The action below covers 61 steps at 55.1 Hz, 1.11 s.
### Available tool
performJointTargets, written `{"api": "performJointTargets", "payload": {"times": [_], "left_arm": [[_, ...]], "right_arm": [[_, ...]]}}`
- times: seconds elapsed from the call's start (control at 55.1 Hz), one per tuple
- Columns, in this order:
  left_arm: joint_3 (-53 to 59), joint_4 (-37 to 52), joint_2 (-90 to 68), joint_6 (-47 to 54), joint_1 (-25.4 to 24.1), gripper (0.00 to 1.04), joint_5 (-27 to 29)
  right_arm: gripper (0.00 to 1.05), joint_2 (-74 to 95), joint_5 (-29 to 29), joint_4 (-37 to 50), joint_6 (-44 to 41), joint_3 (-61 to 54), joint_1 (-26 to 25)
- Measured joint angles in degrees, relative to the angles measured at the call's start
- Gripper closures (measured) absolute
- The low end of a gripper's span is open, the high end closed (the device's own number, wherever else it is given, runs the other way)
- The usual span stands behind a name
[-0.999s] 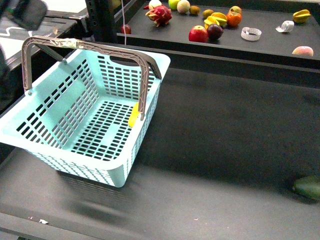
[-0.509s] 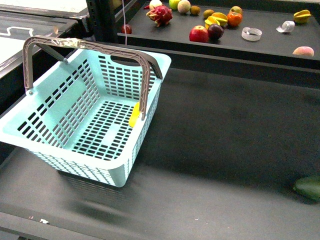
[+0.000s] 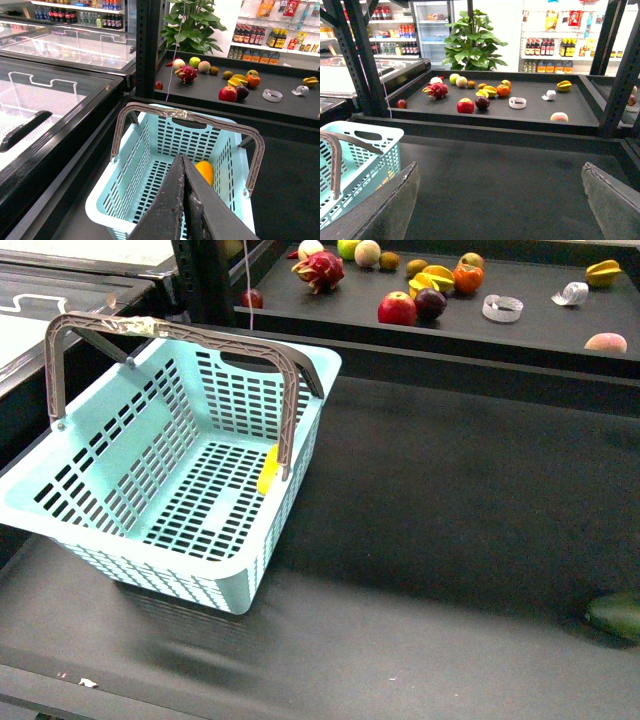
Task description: Pick mango with right arm and hold basket with left
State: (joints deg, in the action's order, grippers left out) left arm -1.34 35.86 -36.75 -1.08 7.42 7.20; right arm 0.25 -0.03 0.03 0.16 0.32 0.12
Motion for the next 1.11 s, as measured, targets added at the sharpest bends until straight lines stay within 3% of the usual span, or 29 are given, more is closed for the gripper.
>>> {"api": "performJointTargets", "payload": {"times": [0.073, 0.127, 0.218, 0.872, 0.944, 1.108], "left_arm": [[0.02, -2.93, 3.21, 0.09, -1.05, 1.03, -1.11], [0.04, -5.35, 5.77, 0.28, -4.17, 1.03, -5.7], [0.04, -8.96, 9.77, 0.44, -7.1, 1.03, -6.71], [0.04, -26.03, 27.12, 0.61, -7.28, 1.03, -7.06], [0.02, -35.23, 35.21, 0.66, -7.28, 1.03, -7.13], [0.04, -35.71, 36.44, 0.66, -7.28, 1.03, -7.19]], "right_arm": [[0.08, 0.0, 0.0, 0.0, 0.0, 0.0, 0.0], [0.08, 0.0, 0.0, 0.0, 0.0, 0.0, 0.0], [0.08, 0.0, 0.09, 0.0, 0.0, 0.0, 0.0], [0.08, 0.0, 0.07, 0.0, 0.0, 0.0, 0.0], [0.08, 0.0, 0.11, 0.0, 0.0, 0.0, 0.0], [0.08, 0.0, 0.07, 0.0, 0.0, 0.0, 0.0]]}}
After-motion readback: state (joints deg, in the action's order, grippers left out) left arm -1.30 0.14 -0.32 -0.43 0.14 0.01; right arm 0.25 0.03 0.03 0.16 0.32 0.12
